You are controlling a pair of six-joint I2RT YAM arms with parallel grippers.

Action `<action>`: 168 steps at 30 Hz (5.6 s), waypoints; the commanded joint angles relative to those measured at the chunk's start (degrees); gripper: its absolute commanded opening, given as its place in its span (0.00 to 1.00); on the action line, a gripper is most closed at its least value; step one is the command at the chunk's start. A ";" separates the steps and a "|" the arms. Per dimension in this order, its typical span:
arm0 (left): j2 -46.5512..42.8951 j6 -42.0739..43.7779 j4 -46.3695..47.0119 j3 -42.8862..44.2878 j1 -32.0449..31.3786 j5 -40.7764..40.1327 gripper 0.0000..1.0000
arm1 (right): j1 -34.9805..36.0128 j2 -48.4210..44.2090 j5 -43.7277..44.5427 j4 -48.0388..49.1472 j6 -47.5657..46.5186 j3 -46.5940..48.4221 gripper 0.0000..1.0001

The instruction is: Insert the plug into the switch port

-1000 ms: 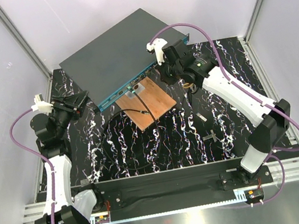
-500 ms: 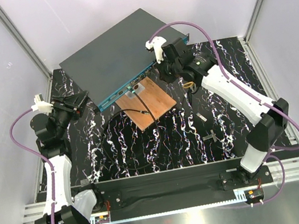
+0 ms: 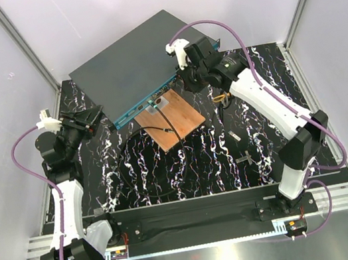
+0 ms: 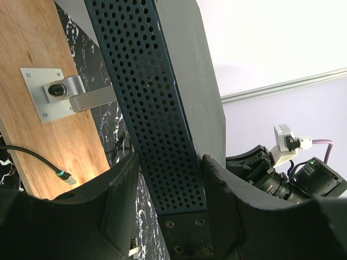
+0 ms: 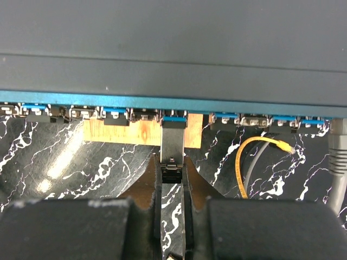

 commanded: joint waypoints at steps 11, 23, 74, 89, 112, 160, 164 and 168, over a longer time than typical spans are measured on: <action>0.89 1.83 4.60 0.40 -0.40 1.37 0.47 | 0.70 3.83 -4.94 4.45 -0.62 8.57 0.00; 0.89 2.09 4.34 0.75 -0.40 1.20 0.47 | 0.62 6.04 -4.86 4.98 -0.36 13.67 0.12; 1.15 2.71 5.22 0.67 -0.49 0.84 0.47 | -4.57 -0.99 -11.09 12.27 8.87 -0.39 0.06; 1.06 2.71 5.22 0.23 -0.40 0.58 0.47 | -4.48 -1.00 -9.07 18.95 15.28 -1.27 0.15; 1.41 2.62 6.18 -1.27 -0.84 0.75 0.46 | -3.16 4.89 -3.10 25.20 28.47 7.59 0.17; -3.33 19.91 -4.27 18.05 19.29 11.21 0.96 | -15.64 -22.02 -3.98 1.38 -16.96 -49.79 0.58; -5.08 26.52 -5.94 22.28 19.11 14.55 0.96 | -15.64 -11.75 -4.59 0.24 -17.32 -46.28 0.57; -7.98 29.52 -6.30 22.64 19.11 15.51 0.96 | -15.64 -4.53 -5.47 -0.12 -16.44 -41.80 0.59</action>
